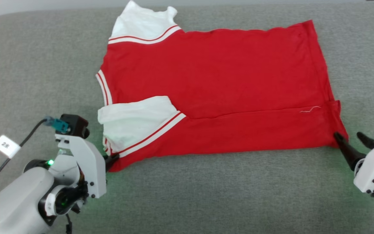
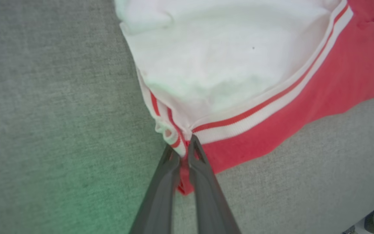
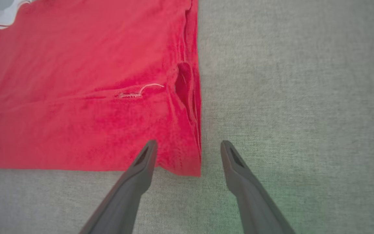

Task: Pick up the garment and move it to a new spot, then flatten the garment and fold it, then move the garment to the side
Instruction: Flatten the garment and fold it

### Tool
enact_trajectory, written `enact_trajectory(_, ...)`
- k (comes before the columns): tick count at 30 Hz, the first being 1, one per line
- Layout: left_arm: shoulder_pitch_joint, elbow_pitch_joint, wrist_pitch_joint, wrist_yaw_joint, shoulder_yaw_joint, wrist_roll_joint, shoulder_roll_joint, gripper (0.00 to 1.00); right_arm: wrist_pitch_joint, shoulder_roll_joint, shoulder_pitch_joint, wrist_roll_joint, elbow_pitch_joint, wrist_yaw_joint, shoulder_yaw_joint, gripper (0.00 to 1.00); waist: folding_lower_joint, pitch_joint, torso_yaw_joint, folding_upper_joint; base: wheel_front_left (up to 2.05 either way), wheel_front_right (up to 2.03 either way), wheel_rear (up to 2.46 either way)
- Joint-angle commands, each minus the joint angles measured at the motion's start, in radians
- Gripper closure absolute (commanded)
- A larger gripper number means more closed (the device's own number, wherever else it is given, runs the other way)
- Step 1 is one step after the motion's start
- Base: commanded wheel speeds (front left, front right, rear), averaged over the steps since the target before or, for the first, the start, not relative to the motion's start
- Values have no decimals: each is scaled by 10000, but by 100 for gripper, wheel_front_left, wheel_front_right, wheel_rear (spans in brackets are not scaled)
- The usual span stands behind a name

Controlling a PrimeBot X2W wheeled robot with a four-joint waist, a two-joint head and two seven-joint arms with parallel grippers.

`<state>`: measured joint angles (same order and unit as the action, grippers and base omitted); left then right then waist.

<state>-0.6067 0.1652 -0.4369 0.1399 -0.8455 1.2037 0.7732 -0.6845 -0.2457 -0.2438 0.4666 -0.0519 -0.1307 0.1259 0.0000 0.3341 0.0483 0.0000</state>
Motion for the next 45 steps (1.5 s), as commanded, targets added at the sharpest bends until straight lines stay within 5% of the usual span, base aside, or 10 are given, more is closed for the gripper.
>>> enact_trajectory(1,224,26,-148,-137,-300,-22,-259,100,-129,29,-203,-2,239,0,7,0,0,54,135,0,0,0,0)
enact_trajectory(8,35,156,-82,-267,-340,-112,-447,100,-770,-70,-866,-121,1792,0,-397,0,0,110,331,0,0,0,0)
enact_trajectory(10,-2,204,-58,-314,-341,-102,-506,100,-863,-117,-1020,-148,2193,1,-555,100,0,116,360,0,0,0,0)
enact_trajectory(26,-124,311,-174,-465,-171,56,-179,100,-1025,-804,-1427,569,2499,4,-1002,100,0,-117,250,0,0,0,0)
enact_trajectory(45,440,-1247,-1068,405,-173,310,1103,100,-2578,-1326,277,1298,604,4,-784,100,0,-611,237,0,0,0,0)
